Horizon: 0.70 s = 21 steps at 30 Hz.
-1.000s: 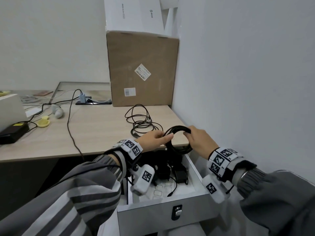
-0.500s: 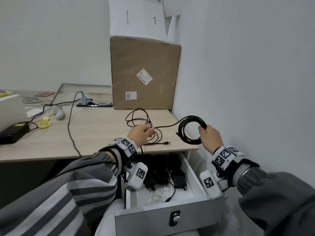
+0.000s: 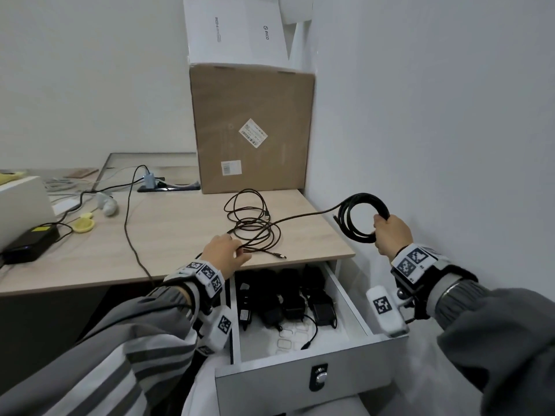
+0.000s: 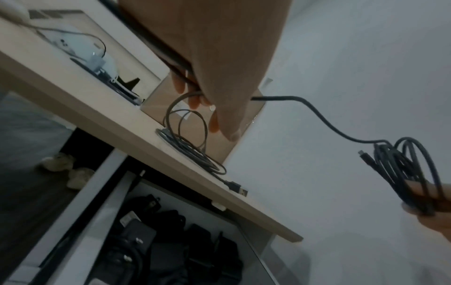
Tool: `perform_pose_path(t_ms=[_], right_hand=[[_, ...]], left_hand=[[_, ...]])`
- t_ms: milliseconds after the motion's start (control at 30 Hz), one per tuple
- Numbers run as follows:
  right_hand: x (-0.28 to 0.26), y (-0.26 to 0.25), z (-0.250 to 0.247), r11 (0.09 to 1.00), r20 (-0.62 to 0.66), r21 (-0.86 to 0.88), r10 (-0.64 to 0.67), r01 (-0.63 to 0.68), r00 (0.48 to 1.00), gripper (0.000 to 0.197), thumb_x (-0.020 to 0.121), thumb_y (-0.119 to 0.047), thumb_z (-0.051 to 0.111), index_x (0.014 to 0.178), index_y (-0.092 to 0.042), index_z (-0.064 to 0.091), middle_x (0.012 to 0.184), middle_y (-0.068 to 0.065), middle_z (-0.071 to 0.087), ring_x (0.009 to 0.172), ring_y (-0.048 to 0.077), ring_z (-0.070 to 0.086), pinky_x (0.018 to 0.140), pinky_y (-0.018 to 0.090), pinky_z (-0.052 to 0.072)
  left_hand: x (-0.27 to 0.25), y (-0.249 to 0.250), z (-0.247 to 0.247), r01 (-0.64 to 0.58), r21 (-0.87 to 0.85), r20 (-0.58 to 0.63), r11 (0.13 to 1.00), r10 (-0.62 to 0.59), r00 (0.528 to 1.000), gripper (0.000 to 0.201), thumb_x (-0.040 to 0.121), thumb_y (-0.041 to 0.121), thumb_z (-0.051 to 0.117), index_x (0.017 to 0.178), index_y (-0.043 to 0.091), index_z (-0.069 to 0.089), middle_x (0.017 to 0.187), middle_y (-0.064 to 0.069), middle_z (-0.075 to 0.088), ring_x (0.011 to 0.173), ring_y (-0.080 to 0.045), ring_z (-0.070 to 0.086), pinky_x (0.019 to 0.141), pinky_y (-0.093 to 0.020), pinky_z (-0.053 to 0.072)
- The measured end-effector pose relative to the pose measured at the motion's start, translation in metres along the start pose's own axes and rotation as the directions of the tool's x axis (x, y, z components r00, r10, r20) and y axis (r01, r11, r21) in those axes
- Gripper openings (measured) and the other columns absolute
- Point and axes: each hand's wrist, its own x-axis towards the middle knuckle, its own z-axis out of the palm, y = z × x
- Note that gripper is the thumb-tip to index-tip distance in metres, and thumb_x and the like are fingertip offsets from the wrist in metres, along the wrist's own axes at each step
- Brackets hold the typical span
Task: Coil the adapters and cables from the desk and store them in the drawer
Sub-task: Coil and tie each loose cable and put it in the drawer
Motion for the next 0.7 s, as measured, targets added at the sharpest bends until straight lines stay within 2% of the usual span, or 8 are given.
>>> perform_pose_path(t_ms=[67,133,233,367,500,567,633,700], right_hand=[[-0.001,0.003,0.004,0.999,0.013,-0.004,0.045,-0.045,0.999,0.025,0.094,-0.026,0.038,0.083,-0.006,0.048,0.064,0.006,0.043,0.063,0.027,0.046,0.054,0.032,0.032],[-0.001,0.008,0.005,0.995,0.02,-0.02,0.093,-0.093,0.995,0.027,0.094,-0.024,0.037,0.087,-0.003,0.051,0.063,0.008,0.043,0.07,0.031,0.048,0.053,0.032,0.031],[0.0,0.018,0.006,0.991,0.014,-0.027,0.133,-0.133,0.991,0.028,0.094,-0.025,0.037,0.088,-0.002,0.052,0.066,0.01,0.045,0.072,0.031,0.048,0.055,0.03,0.032],[-0.009,0.017,0.009,0.99,0.005,-0.059,0.132,-0.131,0.991,0.029,0.094,-0.024,0.037,0.076,-0.005,0.048,0.072,0.015,0.049,0.072,0.031,0.049,0.064,0.035,0.037],[-0.017,0.008,0.022,0.987,0.001,-0.135,0.091,-0.09,0.996,0.026,0.096,-0.023,0.037,0.085,-0.003,0.05,0.083,0.016,0.051,0.077,0.03,0.05,0.069,0.035,0.038],[-0.024,0.001,0.029,0.984,0.019,-0.164,0.073,-0.069,0.997,0.027,0.097,-0.024,0.036,0.09,-0.002,0.051,0.086,0.017,0.051,0.079,0.03,0.05,0.072,0.037,0.04],[-0.031,-0.008,0.034,0.983,0.032,-0.182,0.031,-0.024,0.999,0.029,0.098,-0.024,0.035,0.09,-0.001,0.051,0.086,0.018,0.052,0.08,0.029,0.05,0.071,0.036,0.04],[-0.034,-0.015,0.038,0.98,0.042,-0.194,-0.027,0.035,0.999,0.029,0.099,-0.023,0.035,0.087,0.0,0.049,0.084,0.016,0.051,0.079,0.028,0.049,0.068,0.032,0.034]], left_hand=[[0.0,-0.014,-0.005,0.058,0.026,-0.004,0.998,-0.058,0.998,0.036,0.097,0.045,0.045,0.101,0.016,0.065,0.104,-0.009,0.055,0.107,-0.028,0.051,0.085,-0.036,0.044],[-0.002,-0.03,-0.012,0.13,0.057,-0.01,0.99,-0.13,0.991,0.038,0.1,0.043,0.039,0.111,0.015,0.062,0.112,-0.01,0.056,0.11,-0.029,0.051,0.088,-0.039,0.046],[-0.005,-0.058,-0.023,0.22,0.132,-0.026,0.967,-0.218,0.976,0.039,0.102,0.042,0.032,0.116,0.014,0.057,0.117,-0.009,0.056,0.114,-0.029,0.051,0.091,-0.04,0.042],[-0.009,-0.082,-0.03,0.318,0.167,-0.016,0.933,-0.32,0.947,0.038,0.103,0.036,0.03,0.119,0.013,0.055,0.121,-0.011,0.056,0.115,-0.032,0.05,0.092,-0.04,0.041],[-0.008,-0.068,-0.024,0.364,0.12,0.048,0.924,-0.372,0.927,0.036,0.102,0.031,0.034,0.126,0.012,0.052,0.128,-0.012,0.053,0.12,-0.031,0.047,0.098,-0.042,0.04],[-0.009,-0.049,-0.023,0.356,0.09,0.099,0.93,-0.364,0.926,0.036,0.1,0.025,0.037,0.132,0.015,0.049,0.135,-0.011,0.049,0.125,-0.03,0.045,0.103,-0.043,0.037],[-0.008,-0.028,-0.026,0.329,0.083,0.162,0.941,-0.338,0.927,0.045,0.095,0.02,0.041,0.139,0.022,0.042,0.144,-0.007,0.041,0.132,-0.028,0.039,0.11,-0.047,0.028],[-0.004,-0.006,-0.03,0.292,0.054,0.139,0.955,-0.297,0.945,0.054,0.091,0.017,0.044,0.144,0.026,0.036,0.15,-0.002,0.035,0.138,-0.024,0.032,0.113,-0.051,0.016]])
